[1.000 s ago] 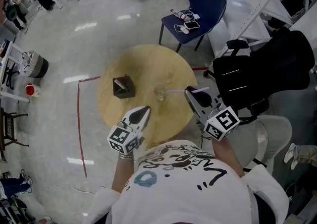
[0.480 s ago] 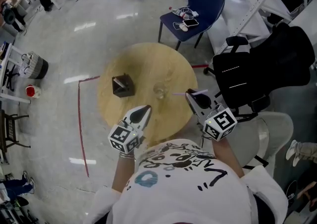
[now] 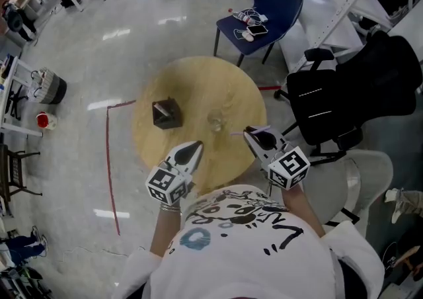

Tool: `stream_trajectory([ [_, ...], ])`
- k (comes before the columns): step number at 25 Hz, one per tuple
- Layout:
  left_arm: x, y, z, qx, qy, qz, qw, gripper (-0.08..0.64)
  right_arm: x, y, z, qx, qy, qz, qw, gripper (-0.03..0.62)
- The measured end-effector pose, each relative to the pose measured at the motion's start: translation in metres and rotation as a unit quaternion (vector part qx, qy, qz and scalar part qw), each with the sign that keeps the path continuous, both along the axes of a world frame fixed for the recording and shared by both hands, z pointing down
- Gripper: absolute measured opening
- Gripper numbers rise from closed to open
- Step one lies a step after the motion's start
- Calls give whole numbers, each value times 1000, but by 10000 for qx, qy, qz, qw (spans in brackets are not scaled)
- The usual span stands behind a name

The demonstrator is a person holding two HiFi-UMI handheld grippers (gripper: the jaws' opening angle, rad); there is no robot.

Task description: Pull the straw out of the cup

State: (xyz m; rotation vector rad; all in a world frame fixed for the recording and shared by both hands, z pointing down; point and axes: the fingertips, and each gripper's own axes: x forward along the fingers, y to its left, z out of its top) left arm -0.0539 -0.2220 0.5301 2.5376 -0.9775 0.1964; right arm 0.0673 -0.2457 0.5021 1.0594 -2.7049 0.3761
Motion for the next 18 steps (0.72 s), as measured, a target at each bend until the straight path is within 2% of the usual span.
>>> stream_trajectory([
  [18, 1, 2, 3, -9, 19, 41, 10000, 15, -17, 17, 14, -172, 57, -349, 9992, 49],
])
